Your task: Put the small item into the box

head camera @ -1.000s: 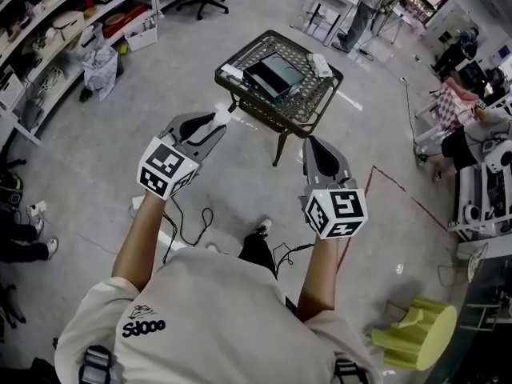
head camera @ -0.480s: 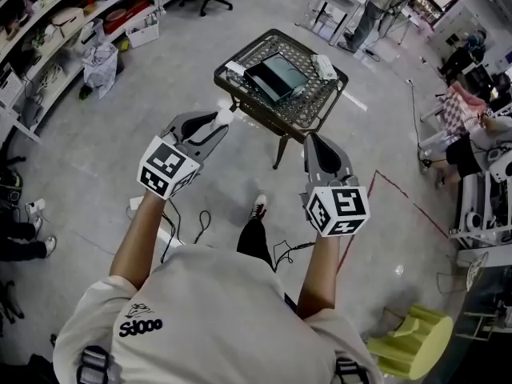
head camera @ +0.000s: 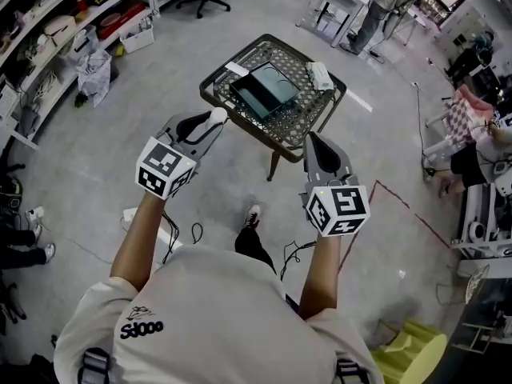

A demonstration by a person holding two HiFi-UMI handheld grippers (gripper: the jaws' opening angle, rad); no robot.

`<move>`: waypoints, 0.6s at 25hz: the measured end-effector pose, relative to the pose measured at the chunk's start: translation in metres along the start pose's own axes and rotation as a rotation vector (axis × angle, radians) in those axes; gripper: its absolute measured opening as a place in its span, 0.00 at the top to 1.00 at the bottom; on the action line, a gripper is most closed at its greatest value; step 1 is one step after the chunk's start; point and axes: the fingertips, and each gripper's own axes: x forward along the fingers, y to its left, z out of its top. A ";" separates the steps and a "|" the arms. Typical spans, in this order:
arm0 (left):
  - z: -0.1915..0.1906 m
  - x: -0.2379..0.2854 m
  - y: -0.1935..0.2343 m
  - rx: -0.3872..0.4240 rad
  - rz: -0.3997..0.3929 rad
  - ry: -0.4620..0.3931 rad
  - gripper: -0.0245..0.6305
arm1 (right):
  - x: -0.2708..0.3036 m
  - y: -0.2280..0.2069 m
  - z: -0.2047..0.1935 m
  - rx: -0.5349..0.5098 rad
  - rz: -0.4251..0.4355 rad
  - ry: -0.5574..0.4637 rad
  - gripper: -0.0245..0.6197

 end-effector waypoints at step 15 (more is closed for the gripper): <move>0.017 0.123 0.018 -0.020 0.033 0.056 0.77 | 0.065 -0.114 -0.011 0.030 0.057 0.035 0.95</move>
